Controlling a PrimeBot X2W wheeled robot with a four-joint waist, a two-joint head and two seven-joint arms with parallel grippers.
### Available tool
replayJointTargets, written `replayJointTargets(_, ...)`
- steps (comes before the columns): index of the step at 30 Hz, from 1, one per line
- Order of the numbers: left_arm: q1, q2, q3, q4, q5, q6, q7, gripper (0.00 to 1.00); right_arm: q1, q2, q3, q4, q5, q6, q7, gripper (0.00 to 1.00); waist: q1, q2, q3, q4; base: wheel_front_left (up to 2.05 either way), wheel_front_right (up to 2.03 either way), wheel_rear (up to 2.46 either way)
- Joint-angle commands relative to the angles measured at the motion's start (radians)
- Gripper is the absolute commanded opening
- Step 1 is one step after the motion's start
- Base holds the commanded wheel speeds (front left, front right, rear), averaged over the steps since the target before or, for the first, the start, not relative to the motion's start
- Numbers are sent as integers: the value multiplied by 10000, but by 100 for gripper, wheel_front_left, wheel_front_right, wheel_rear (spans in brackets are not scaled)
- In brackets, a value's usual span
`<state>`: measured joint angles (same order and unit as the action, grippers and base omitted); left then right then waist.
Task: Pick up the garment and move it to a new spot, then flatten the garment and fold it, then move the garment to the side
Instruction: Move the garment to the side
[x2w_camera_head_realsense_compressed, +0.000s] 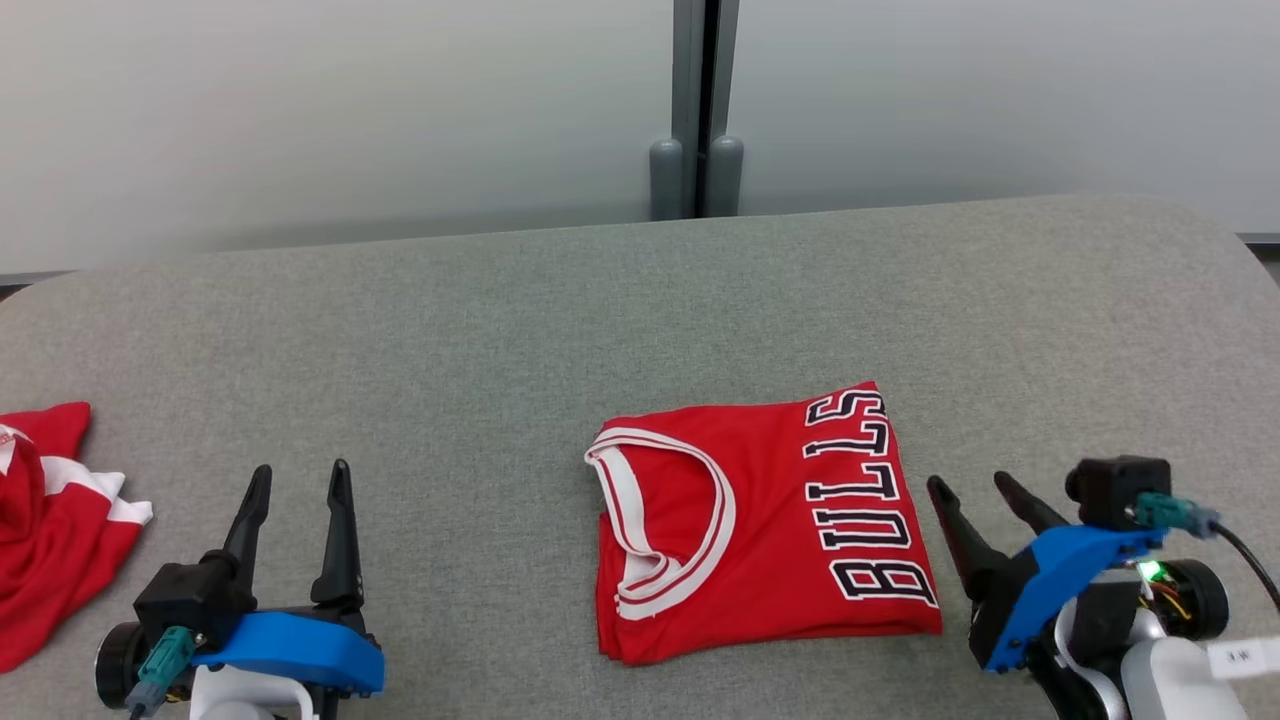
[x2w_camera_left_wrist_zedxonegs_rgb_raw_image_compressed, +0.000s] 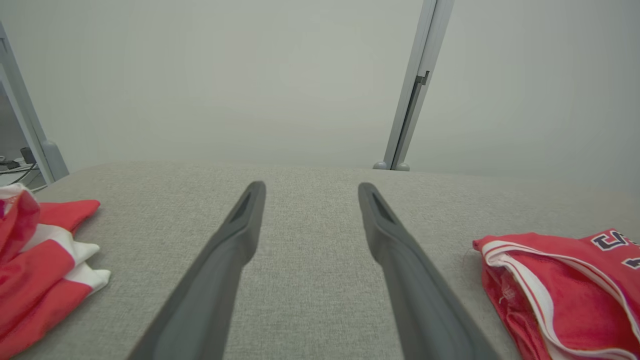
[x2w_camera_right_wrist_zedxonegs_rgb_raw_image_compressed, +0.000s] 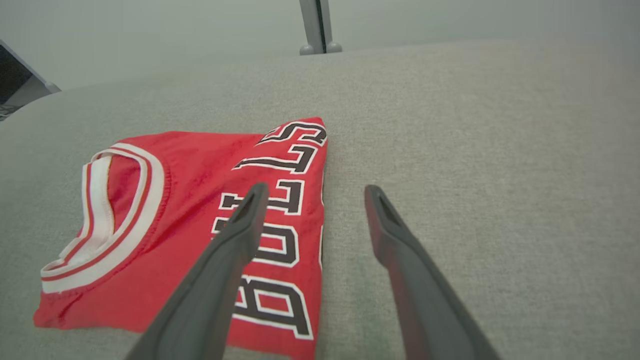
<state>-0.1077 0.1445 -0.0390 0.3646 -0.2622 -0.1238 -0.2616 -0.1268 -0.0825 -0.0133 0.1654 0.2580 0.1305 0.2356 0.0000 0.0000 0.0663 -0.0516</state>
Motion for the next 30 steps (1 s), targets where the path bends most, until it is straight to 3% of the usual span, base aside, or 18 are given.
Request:
replayJointTargets(1, -161, 9, -6, -41, 89, -47, -48, 100, -327, 0, 15, 154, -121, 5, 505, 100, 0, 0, 140, 102, 0, 0, 0)
replayJointTargets(8, -545, -14, -246, -151, 108, -67, -48, 100, -1500, 166, -169, 1814, -183, 5, 3036, 100, 0, 0, 664, 569, 0, 0, 0)
replayJointTargets(17, -764, 56, -395, -135, 39, -86, -48, 100, -2029, 313, -306, 3619, -619, 5, 3975, 100, 0, 0, 879, 985, 0, 0, 0)
replayJointTargets(18, -757, 64, -401, -128, 35, -87, -48, 100, -2001, 326, -255, 3754, -649, 5, 4090, 93, 0, 0, 866, 992, 0, 0, 0)
replayJointTargets(19, -741, 71, -398, -117, 33, -88, -48, 100, -1959, 344, -169, 3852, -693, 7, 4200, 73, 0, 0, 850, 988, 0, 0, 0)
replayJointTargets(21, -685, 82, -375, -110, 25, -89, -48, 100, -1908, 329, 53, 3923, -805, 15, 4309, 12, 0, 0, 815, 942, 0, 0, 0)
replayJointTargets(22, -664, 78, -376, -113, 22, -88, -48, 100, -1916, 263, 162, 3895, -829, 16, 4261, 0, 0, 0, 807, 908, 0, 0, 0)
replayJointTargets(30, -792, 87, -472, -188, 17, -94, -48, 100, -2578, -575, 1427, 3602, -764, -2, 3422, 0, 0, 0, 960, 521, 0, 0, 0)
